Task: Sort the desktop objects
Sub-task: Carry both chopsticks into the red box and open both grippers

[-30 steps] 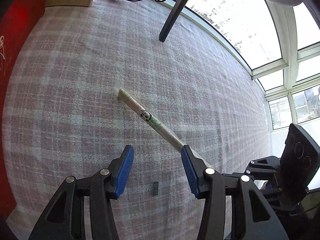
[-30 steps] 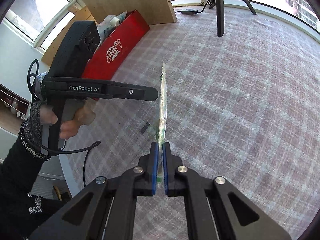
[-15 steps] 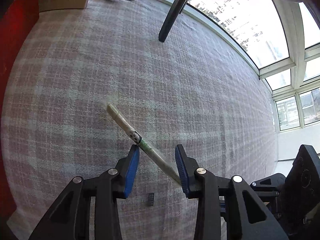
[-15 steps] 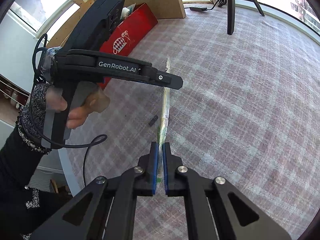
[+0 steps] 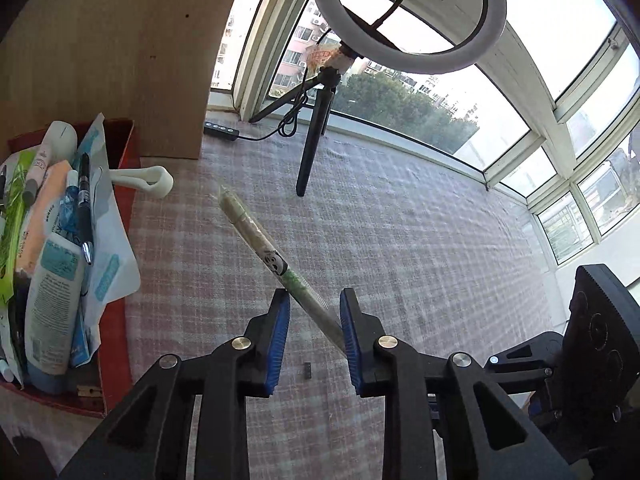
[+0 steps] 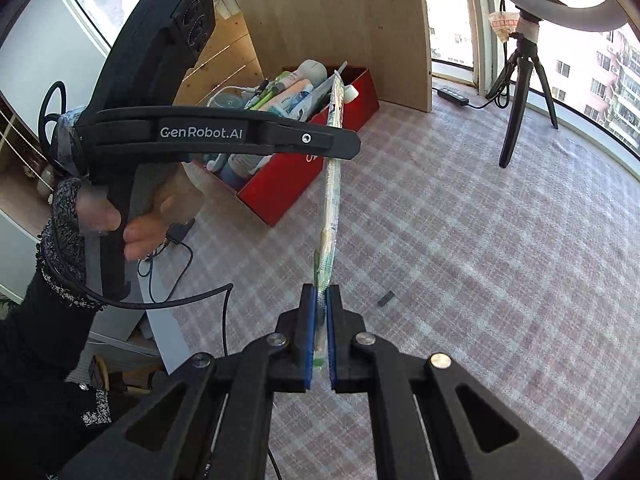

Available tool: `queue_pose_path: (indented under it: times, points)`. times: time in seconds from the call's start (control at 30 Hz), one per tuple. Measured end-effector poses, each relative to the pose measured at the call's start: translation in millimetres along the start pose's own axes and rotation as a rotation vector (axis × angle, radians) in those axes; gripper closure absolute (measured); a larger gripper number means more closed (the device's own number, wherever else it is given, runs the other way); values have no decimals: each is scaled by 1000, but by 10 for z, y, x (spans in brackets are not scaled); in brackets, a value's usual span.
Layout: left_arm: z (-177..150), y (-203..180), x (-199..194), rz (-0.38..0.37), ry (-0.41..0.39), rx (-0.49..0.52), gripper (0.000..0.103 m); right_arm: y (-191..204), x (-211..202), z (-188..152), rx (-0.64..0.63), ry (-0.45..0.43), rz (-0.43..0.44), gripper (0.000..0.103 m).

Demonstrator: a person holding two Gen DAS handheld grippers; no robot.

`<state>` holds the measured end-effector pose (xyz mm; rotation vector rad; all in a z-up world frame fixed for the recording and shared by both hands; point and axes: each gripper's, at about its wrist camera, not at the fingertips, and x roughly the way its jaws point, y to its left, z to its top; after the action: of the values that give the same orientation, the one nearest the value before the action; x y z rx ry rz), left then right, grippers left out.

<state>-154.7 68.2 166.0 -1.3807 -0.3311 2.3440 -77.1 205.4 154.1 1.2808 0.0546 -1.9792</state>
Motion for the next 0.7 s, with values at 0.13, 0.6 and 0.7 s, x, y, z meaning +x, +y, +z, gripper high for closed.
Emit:
queue_pose_path:
  times: [0.13, 0.6, 0.7]
  points:
    - [110, 276, -369, 64, -51, 5, 78, 315, 36, 333, -40, -30, -4, 98]
    - [761, 1533, -786, 276, -58, 7, 80, 1150, 871, 1565, -101, -94, -74, 97]
    - [866, 1752, -663, 364, -28, 6, 67, 1188, 1094, 1753, -102, -70, -107, 72]
